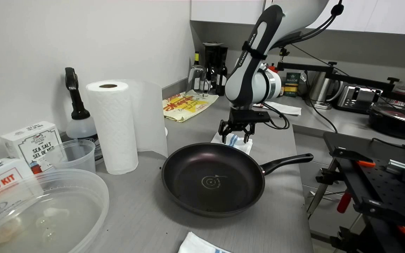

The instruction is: Pick up the white and blue towel on the right and use it to wipe the black pan

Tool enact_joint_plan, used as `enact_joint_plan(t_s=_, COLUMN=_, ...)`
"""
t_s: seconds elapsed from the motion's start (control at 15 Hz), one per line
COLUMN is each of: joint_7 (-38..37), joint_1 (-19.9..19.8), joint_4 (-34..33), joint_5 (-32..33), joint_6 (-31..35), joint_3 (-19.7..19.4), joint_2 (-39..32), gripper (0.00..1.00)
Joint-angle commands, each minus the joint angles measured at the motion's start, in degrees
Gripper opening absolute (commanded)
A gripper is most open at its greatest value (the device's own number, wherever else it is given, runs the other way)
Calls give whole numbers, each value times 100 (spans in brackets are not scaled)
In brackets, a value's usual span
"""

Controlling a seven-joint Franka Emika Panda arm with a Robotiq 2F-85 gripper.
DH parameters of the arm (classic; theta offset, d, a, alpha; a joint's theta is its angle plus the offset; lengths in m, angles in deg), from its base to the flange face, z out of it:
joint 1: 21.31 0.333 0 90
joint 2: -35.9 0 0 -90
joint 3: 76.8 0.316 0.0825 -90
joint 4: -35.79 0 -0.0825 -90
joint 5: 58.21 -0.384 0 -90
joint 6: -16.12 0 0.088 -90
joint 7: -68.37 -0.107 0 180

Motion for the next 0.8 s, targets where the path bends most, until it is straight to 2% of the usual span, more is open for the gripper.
enact_joint_plan(t_s=0.0, joint_7=-3, joint_1=-54, joint_4=-245, joint_5=-155, joint_6=-182, joint_3=110, joint_2=-154, gripper=100)
enact_joint_plan(t_s=0.73, joint_7=-32, joint_1=-42, joint_4=-488, joint_5=-161, joint_6=-303, joint_3=71, joint_2=-402, gripper=100)
